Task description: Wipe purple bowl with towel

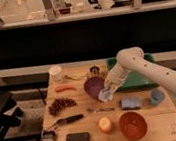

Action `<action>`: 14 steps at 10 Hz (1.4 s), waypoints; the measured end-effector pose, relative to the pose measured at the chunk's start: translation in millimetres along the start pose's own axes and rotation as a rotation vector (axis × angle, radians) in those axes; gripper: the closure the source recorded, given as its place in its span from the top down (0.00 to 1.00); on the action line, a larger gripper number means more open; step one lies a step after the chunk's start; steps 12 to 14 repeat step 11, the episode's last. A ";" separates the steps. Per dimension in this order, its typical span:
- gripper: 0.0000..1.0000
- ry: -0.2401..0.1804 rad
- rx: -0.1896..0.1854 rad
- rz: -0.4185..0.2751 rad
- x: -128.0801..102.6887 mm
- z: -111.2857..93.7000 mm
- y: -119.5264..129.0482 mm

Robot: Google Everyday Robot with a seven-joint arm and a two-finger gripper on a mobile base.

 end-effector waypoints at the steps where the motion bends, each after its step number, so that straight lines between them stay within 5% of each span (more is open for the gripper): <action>1: 0.66 -0.008 0.017 -0.017 -0.9 5.5 -14.2; 4: 0.34 -0.013 0.086 -0.053 8.0 10.1 -53.6; 8: 0.01 0.001 0.099 -0.070 10.0 4.5 -55.6; 14: 0.00 0.022 0.089 -0.076 10.1 -8.3 -45.6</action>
